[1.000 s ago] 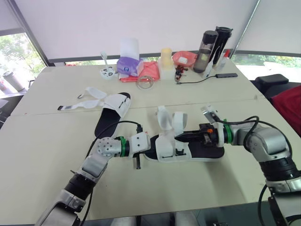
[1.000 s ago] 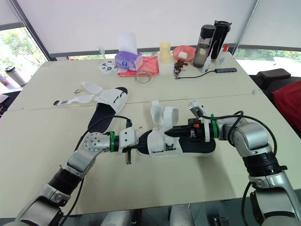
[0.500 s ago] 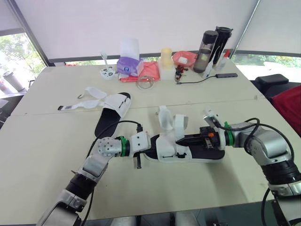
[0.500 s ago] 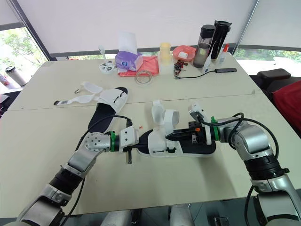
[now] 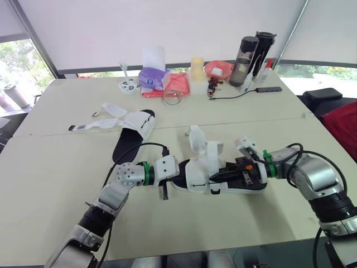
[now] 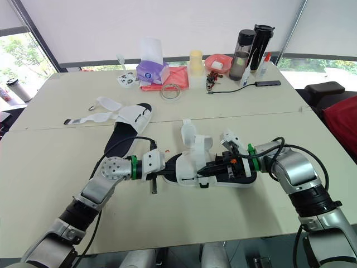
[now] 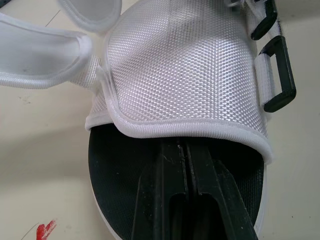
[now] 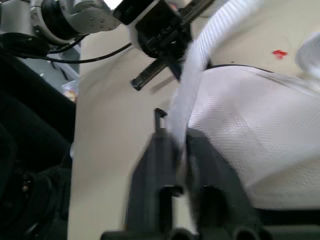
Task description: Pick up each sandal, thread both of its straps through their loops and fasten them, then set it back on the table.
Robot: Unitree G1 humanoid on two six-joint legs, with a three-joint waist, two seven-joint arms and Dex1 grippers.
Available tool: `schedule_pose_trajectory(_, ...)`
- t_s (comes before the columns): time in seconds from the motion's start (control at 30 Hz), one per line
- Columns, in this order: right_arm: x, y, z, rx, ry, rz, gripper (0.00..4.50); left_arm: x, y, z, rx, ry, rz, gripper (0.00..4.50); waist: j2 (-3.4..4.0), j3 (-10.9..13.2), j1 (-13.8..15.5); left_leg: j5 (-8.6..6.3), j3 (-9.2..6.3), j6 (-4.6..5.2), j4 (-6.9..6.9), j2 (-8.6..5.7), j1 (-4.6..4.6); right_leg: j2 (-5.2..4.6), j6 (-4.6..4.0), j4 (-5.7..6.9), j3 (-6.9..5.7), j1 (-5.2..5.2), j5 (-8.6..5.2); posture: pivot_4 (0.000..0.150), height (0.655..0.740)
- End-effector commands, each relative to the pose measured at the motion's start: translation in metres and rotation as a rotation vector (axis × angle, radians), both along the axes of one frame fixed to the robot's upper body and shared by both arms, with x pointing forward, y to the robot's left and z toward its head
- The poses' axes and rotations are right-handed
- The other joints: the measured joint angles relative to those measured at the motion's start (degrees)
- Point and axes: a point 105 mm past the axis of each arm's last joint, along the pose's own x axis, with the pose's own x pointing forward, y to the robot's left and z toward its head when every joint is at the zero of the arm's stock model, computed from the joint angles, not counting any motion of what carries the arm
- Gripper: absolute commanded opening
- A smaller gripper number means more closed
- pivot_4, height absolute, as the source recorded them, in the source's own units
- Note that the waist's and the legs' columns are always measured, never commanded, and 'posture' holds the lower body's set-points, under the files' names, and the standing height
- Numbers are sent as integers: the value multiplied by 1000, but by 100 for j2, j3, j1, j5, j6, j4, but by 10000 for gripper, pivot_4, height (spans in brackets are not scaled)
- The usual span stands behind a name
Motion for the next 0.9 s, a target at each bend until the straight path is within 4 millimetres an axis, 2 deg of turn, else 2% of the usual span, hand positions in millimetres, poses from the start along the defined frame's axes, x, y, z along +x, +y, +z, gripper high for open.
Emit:
schedule_pose_trajectory(0.03,9,-10,21,58,-78,-102,23056,5,7,-7,14,22,49,0,0,0,-2,0,0,0,0,0,0,0,0,0,0,0,0,1500,7400)
schedule_pose_trajectory(0.1,8,-17,32,97,-102,-171,33533,5,6,-7,12,22,46,0,0,0,2,0,0,0,0,0,0,0,0,1,1,-1,0,1500,7400)
schedule_pose_trajectory(0.23,-20,-33,37,152,-28,-275,33533,4,3,-6,9,21,27,0,-1,0,73,0,-9,0,-3,-1,-6,-1,1,-1,-3,-3,0,1500,7400)
schedule_pose_trajectory(0.33,-49,-33,30,177,69,-297,33533,3,2,-6,11,20,10,0,1,-1,94,0,-1,0,-7,0,-6,-4,0,-1,-1,-7,0,1500,7400)
schedule_pose_trajectory(0.47,-65,-28,21,186,123,-325,33533,4,1,-5,12,18,0,0,1,-1,71,0,4,0,-3,1,-4,-4,-14,0,1,-4,-8,1500,7400)
schedule_pose_trajectory(0.57,-73,-20,10,190,157,-338,33533,5,0,-4,14,16,-8,0,-1,-1,86,0,4,0,-1,2,-1,-4,-15,-1,0,2,-9,1500,7400)
schedule_pose_trajectory(0.7,-72,-16,-18,173,194,-397,33533,7,-2,-3,16,6,-21,0,-1,-1,106,0,4,1,-2,1,-2,-3,-13,-2,-1,0,-9,1500,7400)
schedule_pose_trajectory(0.9,-71,-17,-33,163,211,-419,33533,10,-2,-1,16,-3,-23,0,-1,-1,132,0,5,1,0,1,-2,-2,-13,-1,0,1,-9,1500,7400)
